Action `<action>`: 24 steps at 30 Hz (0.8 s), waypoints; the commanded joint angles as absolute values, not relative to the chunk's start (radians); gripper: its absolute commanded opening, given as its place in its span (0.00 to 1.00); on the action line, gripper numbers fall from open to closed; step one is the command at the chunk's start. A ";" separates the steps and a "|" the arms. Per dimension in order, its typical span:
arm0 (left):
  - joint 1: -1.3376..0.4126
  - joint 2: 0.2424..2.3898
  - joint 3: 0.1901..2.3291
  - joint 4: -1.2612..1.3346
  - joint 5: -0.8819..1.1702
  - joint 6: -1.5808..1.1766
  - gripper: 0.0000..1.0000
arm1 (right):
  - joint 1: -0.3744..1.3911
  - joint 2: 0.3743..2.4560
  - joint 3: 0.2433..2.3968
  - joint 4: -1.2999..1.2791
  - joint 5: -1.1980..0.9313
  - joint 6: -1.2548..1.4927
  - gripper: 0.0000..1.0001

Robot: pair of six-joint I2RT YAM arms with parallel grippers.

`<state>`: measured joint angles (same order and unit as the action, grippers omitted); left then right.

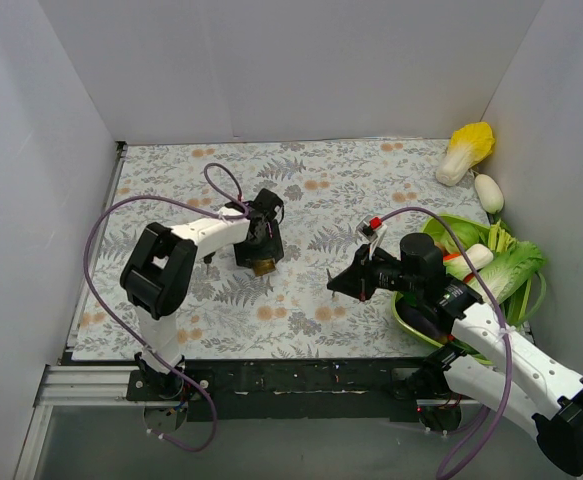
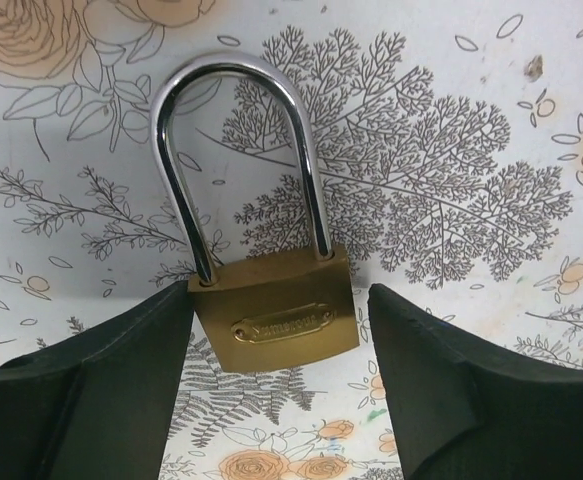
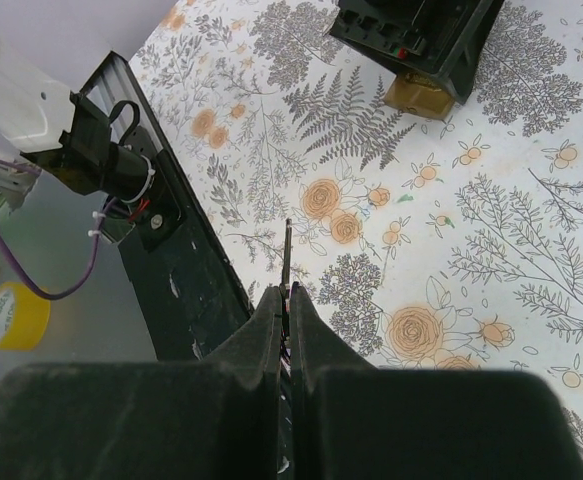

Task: Unlock with the key

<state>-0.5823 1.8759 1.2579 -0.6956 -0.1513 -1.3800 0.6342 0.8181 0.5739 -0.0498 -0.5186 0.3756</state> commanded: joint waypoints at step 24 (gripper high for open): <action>-0.677 1.911 1.278 -0.802 -0.281 -1.466 0.68 | 0.632 0.787 0.534 0.021 -0.557 0.390 0.01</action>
<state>-0.6670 1.9400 1.3457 -0.7887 -0.3088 -1.4330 0.6342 0.8093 0.5533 -0.0437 -0.5385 0.3855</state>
